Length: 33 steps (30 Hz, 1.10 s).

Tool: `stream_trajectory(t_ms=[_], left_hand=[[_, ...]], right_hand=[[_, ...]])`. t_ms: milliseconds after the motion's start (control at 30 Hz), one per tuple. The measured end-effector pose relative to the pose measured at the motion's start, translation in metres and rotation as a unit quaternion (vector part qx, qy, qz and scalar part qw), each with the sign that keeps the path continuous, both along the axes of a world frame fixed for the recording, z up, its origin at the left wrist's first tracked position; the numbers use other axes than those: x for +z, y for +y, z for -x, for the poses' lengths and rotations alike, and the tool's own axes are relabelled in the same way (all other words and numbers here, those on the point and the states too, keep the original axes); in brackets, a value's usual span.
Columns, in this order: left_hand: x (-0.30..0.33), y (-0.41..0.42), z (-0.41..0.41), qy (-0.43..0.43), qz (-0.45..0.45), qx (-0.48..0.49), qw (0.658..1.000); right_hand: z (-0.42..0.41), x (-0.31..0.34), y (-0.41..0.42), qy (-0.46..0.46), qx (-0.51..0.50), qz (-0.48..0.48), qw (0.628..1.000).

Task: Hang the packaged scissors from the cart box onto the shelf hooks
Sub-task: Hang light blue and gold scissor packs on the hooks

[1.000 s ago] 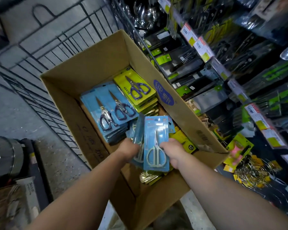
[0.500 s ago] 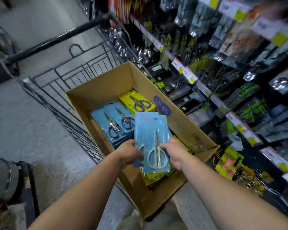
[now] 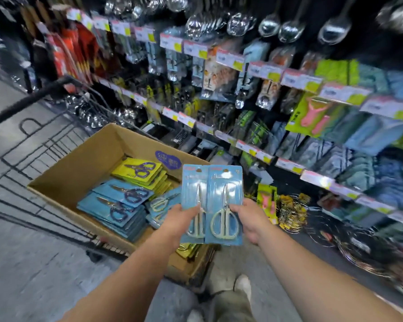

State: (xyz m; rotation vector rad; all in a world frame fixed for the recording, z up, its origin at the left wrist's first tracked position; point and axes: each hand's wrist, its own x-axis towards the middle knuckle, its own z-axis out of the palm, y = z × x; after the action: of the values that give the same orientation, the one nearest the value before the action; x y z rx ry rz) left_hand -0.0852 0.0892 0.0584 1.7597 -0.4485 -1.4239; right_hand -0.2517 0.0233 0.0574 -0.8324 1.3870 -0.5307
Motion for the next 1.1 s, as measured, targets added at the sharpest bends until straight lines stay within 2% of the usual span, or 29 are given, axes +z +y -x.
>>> stream_trajectory(t_ms=[300, 467, 567, 700, 900, 967, 1100], left_hand=[[0.013, -0.026, 0.126, -0.031, 0.023, -0.171, 0.984], [0.013, -0.03, 0.228, -0.012, 0.027, -0.243, 0.969], [-0.002, -0.029, 0.3, 0.016, 0.017, -0.285, 0.958], [0.017, -0.016, 0.393, 0.021, 0.019, -0.32, 0.947], [0.023, -0.017, 0.481, -0.002, 0.038, -0.356, 0.934], [0.02, -0.021, 0.498, -0.015, 0.041, -0.377, 0.925], [0.028, -0.027, 0.515, -0.015, 0.039, -0.363, 0.931]], right_hand=[[0.151, 0.026, 0.034, -0.004, -0.184, 0.021, 0.983], [0.26, 0.023, 0.06, 0.054, -0.251, 0.059, 0.965], [0.331, 0.022, 0.08, 0.069, -0.298, 0.065, 0.95], [0.414, 0.033, 0.101, 0.071, -0.359, 0.065, 0.928], [0.5, 0.039, 0.117, 0.072, -0.396, 0.07, 0.913], [0.518, 0.039, 0.117, 0.068, -0.399, 0.072, 0.912], [0.536, 0.037, 0.106, 0.051, -0.399, 0.075, 0.912]])
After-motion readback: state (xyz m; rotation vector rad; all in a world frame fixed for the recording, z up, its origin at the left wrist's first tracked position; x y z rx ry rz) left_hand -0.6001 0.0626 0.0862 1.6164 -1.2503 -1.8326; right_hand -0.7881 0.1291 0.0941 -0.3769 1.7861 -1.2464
